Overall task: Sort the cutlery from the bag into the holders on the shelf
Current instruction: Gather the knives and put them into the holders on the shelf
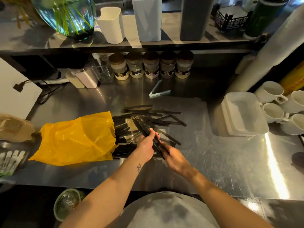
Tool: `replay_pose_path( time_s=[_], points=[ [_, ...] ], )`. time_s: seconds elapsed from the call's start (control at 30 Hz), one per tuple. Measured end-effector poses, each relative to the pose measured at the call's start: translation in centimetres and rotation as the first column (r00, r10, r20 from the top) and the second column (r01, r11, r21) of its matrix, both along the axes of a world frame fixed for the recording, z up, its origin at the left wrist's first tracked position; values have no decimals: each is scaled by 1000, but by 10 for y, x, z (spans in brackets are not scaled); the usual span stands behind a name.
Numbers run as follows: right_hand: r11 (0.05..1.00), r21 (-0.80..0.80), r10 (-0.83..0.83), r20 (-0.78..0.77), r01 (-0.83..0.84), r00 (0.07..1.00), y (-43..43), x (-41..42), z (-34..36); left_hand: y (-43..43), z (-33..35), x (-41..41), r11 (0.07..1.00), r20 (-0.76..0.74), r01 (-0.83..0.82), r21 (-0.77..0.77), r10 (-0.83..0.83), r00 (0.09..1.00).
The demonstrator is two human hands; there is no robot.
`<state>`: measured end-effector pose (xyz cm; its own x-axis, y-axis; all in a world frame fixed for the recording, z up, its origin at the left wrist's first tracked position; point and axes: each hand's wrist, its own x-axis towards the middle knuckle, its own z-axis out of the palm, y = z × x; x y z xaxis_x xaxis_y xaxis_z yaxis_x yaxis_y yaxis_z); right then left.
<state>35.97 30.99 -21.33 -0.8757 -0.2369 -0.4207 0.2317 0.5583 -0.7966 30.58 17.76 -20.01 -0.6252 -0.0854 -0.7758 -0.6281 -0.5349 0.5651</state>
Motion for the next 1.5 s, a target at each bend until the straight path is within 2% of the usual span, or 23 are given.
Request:
replay_pose_path(
  time_s=[0.07,0.13,0.2,0.23,0.3,0.37,0.4,0.47,0.57,0.63,0.73,0.8,0.9,1.0,1.03,1.13,1.2,1.3,1.37,1.47,1.5],
  points=[
    [997,-74,-35,-5,34,999,-2,3,0,-4,5,-3,999,12,-51,-6,52,999],
    [962,-220,-143,93,161,985,-4,7,2,-10,9,-5,997,11,-73,11,73,997],
    [889,-336,-246,222,311,944,-2,12,2,-16,14,-7,996,-5,-87,20,87,996],
    [823,-406,-288,303,397,908,-5,14,2,-21,16,-9,995,-19,-97,26,97,995],
    [581,-529,-359,515,619,778,-14,16,2,-27,19,-13,994,-34,-101,30,102,994],
    [350,-534,-381,670,770,638,-27,11,7,-28,23,-15,996,-44,-90,19,91,995],
    [290,-519,-378,709,804,595,-35,6,10,-28,25,-15,997,-50,-77,14,78,996],
    [247,-514,-344,746,822,570,-52,-5,21,-28,28,-13,999,-73,-41,-12,40,997],
    [254,-523,-338,740,813,582,-74,-17,37,-31,33,-13,998,-83,-11,-66,6,997],
    [215,-449,-399,770,867,497,-85,-25,45,-37,37,-13,996,-76,-12,-89,6,997],
    [106,-331,-471,814,938,341,-102,-35,55,-44,40,-14,988,-77,38,-148,-50,996],
    [91,-321,-507,800,943,322,-113,-41,64,-48,42,-13,975,-80,99,-198,-117,990],
    [139,-355,-491,786,924,376,-125,-39,69,-53,47,-13,941,-84,171,-291,-203,976],
    [298,-431,-440,730,852,523,-123,-37,69,-62,52,-15,894,-112,239,-380,-301,947],
    [355,-442,-447,693,824,565,-118,-39,70,-65,55,-16,883,-120,266,-386,-334,935],
    [439,-466,-478,603,768,639,-102,-51,89,-79,63,-16,862,-161,390,-325,-457,875],
    [580,-483,-451,479,655,753,-91,-62,100,-84,68,-14,817,-176,495,-296,-556,812],
    [832,-381,-322,262,404,910,-83,-77,115,-88,74,-16,717,-148,614,-328,-681,717],
    [898,-292,-286,182,330,941,-81,-84,126,-87,83,-20,641,-137,659,-394,-750,647],
    [934,-221,-266,93,280,960,-81,-95,136,-82,95,-27,536,-126,678,-503,-822,556],
    [946,-193,-256,59,262,965,-80,-99,138,-80,96,-28,525,-127,663,-533,-825,551]
  ],
)
